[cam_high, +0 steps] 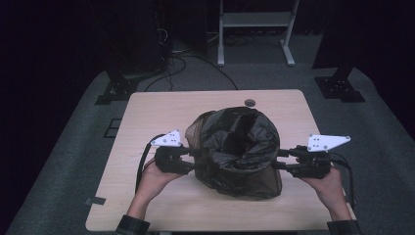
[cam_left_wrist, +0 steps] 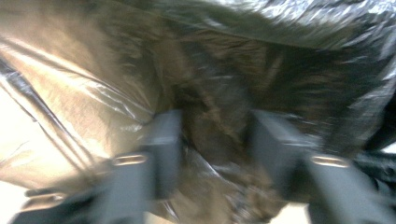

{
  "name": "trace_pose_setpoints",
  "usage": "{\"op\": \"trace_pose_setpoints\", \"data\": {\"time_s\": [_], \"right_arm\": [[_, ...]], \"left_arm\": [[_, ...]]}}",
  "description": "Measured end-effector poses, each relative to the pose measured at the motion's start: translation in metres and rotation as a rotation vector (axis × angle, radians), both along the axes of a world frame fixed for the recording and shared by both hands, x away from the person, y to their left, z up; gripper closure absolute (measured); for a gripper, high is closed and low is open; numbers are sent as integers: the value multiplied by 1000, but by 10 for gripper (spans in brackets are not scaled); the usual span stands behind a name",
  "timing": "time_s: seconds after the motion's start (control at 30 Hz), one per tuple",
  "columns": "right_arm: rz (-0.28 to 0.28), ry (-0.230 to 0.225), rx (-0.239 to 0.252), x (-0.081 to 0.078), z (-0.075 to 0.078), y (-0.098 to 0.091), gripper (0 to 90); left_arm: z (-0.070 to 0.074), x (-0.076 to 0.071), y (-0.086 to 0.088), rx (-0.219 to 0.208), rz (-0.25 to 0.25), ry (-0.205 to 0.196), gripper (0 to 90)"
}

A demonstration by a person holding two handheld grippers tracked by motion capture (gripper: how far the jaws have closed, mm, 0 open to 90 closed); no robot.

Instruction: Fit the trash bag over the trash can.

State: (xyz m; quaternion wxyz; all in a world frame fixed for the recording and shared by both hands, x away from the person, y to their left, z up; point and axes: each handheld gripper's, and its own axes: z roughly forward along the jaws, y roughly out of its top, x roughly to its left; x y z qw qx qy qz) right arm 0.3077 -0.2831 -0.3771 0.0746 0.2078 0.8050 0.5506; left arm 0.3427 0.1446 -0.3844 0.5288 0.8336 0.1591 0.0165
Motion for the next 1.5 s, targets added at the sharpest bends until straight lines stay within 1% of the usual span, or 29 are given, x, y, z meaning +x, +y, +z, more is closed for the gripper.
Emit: {"op": "trace_pose_setpoints", "data": {"time_s": [0.07,0.1,0.13,0.17,0.23,0.27,0.33,0.4,0.5,0.53,0.57,0.6,0.63,0.7,0.77,0.83,0.87,0.93,1.0,1.03,1.13,1.2,1.23,1.3,1.33,1.4,1.43,1.47,1.5], "right_arm": [[-10,-15,-7,1,0,-1,754],[-9,-14,-6,2,1,-1,794],[-9,-13,-4,3,1,-1,824],[-9,-10,-6,4,0,-1,871],[-10,-5,-20,7,-2,1,894],[-13,3,-33,8,-5,2,897],[-11,17,-46,10,-10,4,898],[-12,31,-52,11,-17,5,898],[-14,42,-57,13,-23,6,893],[-24,36,-59,13,-24,6,850],[-38,26,-64,13,-24,6,759],[-57,12,-65,14,-24,6,654],[-71,7,-57,15,-23,5,564],[-80,11,-24,17,-19,1,446],[-79,9,-8,19,-17,-2,321],[-68,17,13,22,-14,-3,241],[-62,18,18,23,-13,-2,208],[-56,20,24,25,-12,-1,148],[-46,33,26,28,-10,1,126],[-39,35,22,29,-9,1,114],[-4,5,32,31,-7,3,102],[13,-16,41,32,-5,4,102],[20,-15,39,33,-5,5,102],[38,-18,34,35,-4,6,102],[46,-19,33,35,-4,7,102],[57,-13,33,36,-4,9,102],[63,-13,35,37,-4,10,101],[68,-12,36,38,-4,10,102],[73,-12,38,39,-4,12,101]], "left_arm": [[-1,3,1,-3,-2,0,799],[-2,4,1,-4,-3,8,867],[-3,6,1,1,6,18,897],[-5,7,1,13,13,23,897],[-13,9,0,49,24,46,898],[-18,10,1,54,30,62,898],[-28,12,2,66,36,86,898],[-41,13,4,93,43,113,898],[-52,11,7,92,58,139,898],[-53,11,8,87,62,140,897],[-52,10,11,84,67,134,896],[-51,9,13,84,86,127,844],[-49,8,16,79,92,124,794],[-41,6,23,57,112,102,702],[-31,4,31,35,123,89,621],[-22,2,36,13,128,78,537],[-17,2,39,-1,122,75,506],[-6,0,44,-22,128,50,454],[4,0,48,-45,117,42,392],[12,0,49,-51,113,29,368],[29,1,48,-53,101,5,257],[42,2,44,-50,85,-20,202],[49,3,41,-47,81,-30,180],[62,6,35,-49,57,-47,145],[69,7,30,-42,50,-55,115],[80,12,20,-38,16,-53,62],[84,14,16,-30,10,-54,26],[91,18,10,-16,11,-68,13],[95,20,7,-14,9,-72,13]]}}
